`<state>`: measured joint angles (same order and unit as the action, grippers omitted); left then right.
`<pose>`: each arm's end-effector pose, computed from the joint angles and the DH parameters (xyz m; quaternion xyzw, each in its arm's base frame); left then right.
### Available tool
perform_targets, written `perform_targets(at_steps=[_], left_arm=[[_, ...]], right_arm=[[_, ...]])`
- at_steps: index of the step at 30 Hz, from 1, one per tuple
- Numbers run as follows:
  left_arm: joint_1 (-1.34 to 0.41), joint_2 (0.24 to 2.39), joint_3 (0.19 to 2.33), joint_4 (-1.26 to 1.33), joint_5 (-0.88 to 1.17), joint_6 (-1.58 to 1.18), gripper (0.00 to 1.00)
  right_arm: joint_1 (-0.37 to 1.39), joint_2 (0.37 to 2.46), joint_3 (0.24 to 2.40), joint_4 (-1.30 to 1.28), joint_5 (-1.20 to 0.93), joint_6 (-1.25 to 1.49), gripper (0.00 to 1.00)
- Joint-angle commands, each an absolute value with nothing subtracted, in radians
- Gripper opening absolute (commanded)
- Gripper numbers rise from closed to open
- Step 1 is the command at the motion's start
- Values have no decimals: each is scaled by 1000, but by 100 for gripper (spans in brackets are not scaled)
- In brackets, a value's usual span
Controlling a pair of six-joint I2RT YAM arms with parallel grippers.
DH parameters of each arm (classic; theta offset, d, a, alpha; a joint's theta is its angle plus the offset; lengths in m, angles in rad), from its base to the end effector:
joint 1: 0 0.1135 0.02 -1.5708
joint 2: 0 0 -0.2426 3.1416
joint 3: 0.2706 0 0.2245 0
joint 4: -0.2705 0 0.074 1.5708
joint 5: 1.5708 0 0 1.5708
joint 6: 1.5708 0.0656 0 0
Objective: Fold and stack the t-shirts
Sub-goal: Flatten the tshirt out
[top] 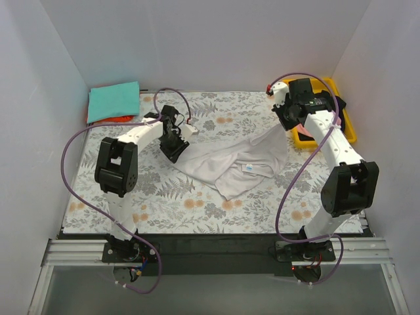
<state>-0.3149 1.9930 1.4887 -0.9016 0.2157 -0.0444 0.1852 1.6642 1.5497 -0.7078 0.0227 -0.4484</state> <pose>0.3384 -0.1250 0.1466 0.1424 0.9806 -0.1202 0.0614 0.3535 0.0647 0.2877 -0.2860 0.8857 -0.0585 0.3610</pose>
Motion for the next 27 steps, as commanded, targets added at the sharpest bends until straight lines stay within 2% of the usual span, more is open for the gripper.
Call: perform_targets(at_steps=[1,4,5,6,11,17,23,27], left_arm=[[-319,1991,1514,-862,187,-25,26],[-319,1991,1511,-853,172,-25,15],[-318,1988,1509,-848,167,-25,2],[-318,1979,1503,-835,161,-32,0],[-287,1915,1574,-847,176,-92,0],[-118,1755,1782,-905,317,-268,0],[-41,1409,1579,-671,328,-377,0],[-41,1306,1595,-681,328,-459,0]], right_arm=[[179,1667,1545,-709,17,-446,1],[176,1669,1548,-709,14,-446,1],[173,1667,1546,-709,12,-445,1],[172,1669,1549,-710,11,-445,1],[155,1652,1574,-713,-29,-445,1],[123,1579,1678,-710,-90,-457,1],[115,1444,1762,-701,-124,-431,1],[115,1327,1805,-695,-126,-371,1]])
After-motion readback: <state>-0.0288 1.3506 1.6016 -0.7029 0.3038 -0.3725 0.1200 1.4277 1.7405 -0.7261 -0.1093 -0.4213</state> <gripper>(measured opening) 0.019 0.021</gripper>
